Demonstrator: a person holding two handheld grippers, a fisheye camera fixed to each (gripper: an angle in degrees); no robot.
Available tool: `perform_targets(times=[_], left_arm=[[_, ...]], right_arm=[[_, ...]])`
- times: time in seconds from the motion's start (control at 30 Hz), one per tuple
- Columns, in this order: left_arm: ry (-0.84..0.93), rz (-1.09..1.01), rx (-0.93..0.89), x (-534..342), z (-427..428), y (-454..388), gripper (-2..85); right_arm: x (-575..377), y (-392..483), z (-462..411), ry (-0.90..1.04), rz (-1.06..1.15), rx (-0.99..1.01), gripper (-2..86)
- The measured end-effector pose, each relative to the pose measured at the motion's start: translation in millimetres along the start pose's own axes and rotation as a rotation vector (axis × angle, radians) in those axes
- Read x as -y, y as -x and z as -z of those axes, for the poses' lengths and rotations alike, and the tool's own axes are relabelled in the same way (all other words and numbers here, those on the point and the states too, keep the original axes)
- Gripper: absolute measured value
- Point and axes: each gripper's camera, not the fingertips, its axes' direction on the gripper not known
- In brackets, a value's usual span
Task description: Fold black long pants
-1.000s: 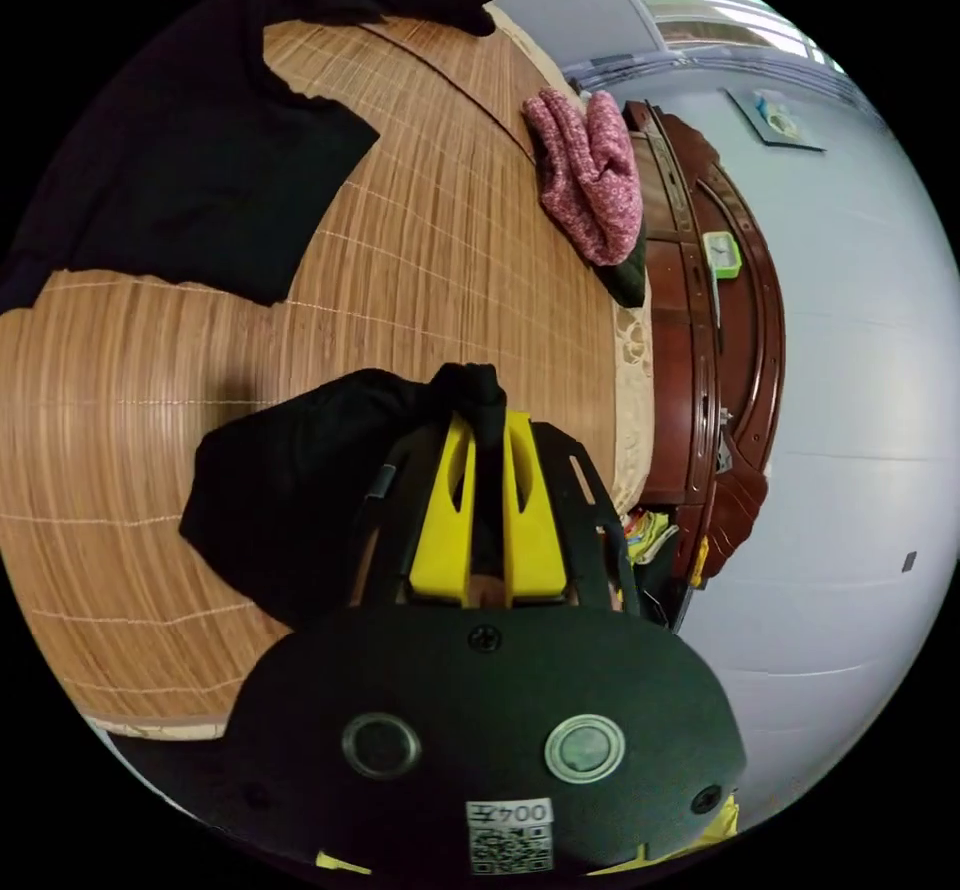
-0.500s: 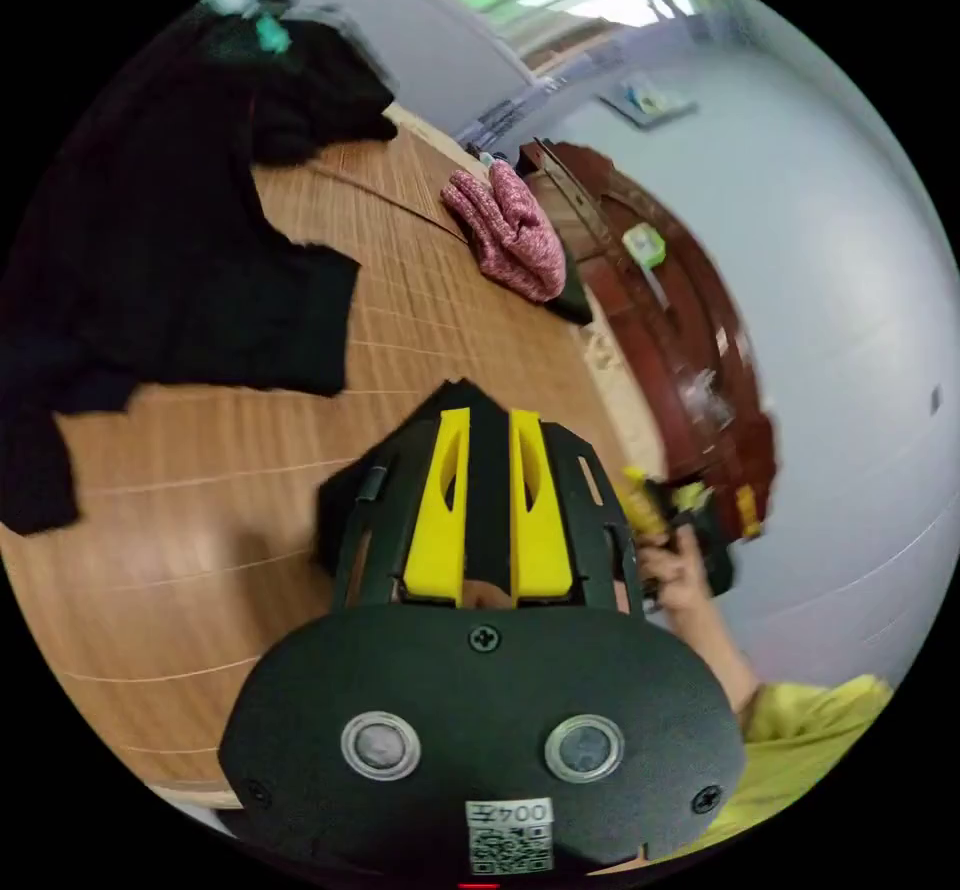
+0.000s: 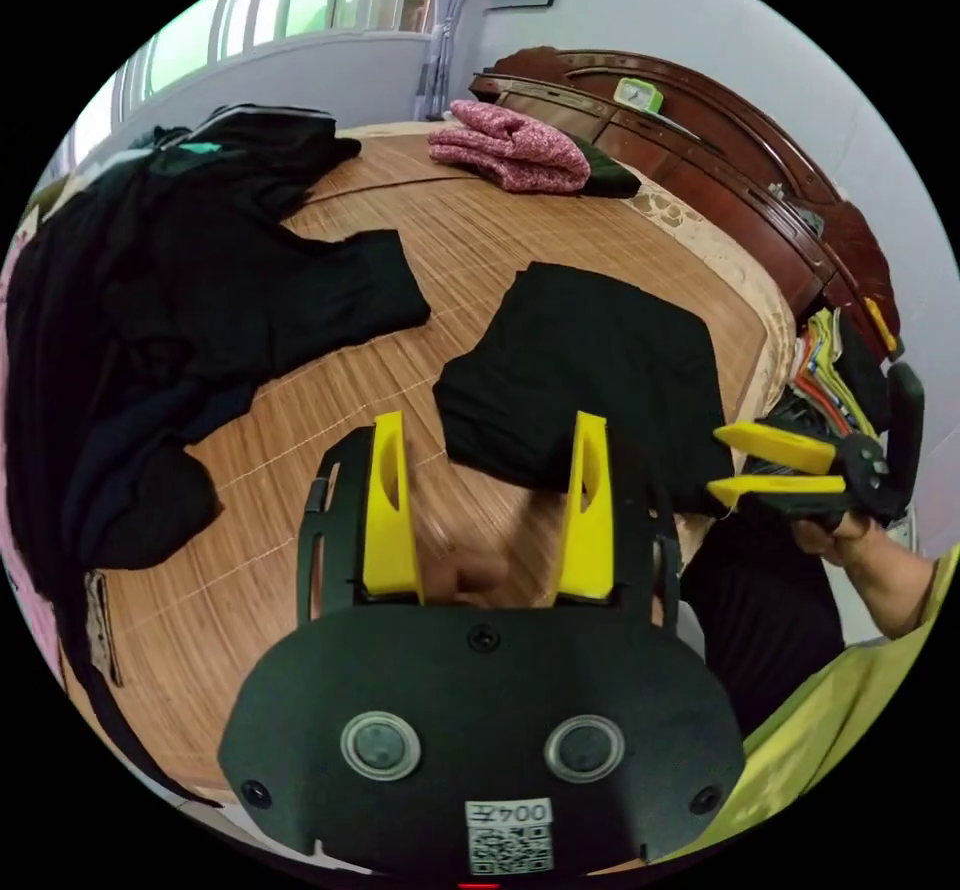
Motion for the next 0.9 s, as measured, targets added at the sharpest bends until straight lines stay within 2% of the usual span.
perform_targets(times=[0.07, 0.17, 0.27, 0.47, 0.67, 0.73, 0.77, 0.83, 0.9], left_arm=[[0.054, -0.017, -0.038, 2.5, -5.2, 1.1, 19.6], [0.122, -0.052, -0.124, 4.7, -11.4, -3.9, 15.6], [0.173, -0.059, -0.206, -1.8, -14.6, -9.4, 8.5], [0.125, 0.008, -0.189, -48.6, 19.0, -10.5, 5.3], [0.026, 0.196, -0.106, -148.2, 84.3, -8.0, 5.6], [0.002, 0.254, -0.051, -183.6, 107.0, -9.2, 6.6], [-0.012, 0.268, -0.046, -191.4, 113.2, -8.6, 6.8], [-0.097, 0.313, -0.037, -221.8, 142.9, -6.9, 7.9], [-0.091, 0.302, 0.020, -237.3, 157.7, -11.5, 8.6]], right_arm=[[6.0, 10.6, -18.0, 0.073, 0.011, -0.042, 14.5], [11.7, 20.6, -28.0, 0.077, 0.043, -0.043, 12.2], [20.9, 28.6, -37.6, 0.096, 0.089, -0.036, 9.3], [42.7, 59.0, -56.9, 0.128, 0.356, -0.033, 7.1], [72.0, 108.1, -74.4, 0.124, 0.562, 0.000, 7.4], [79.4, 118.4, -70.6, 0.096, 0.532, -0.046, 5.7], [83.9, 115.6, -64.3, 0.066, 0.437, -0.071, 3.6], [85.3, 102.8, -55.8, 0.088, 0.291, -0.035, 0.6], [77.7, 92.1, -52.8, 0.129, 0.206, 0.011, -0.1]])
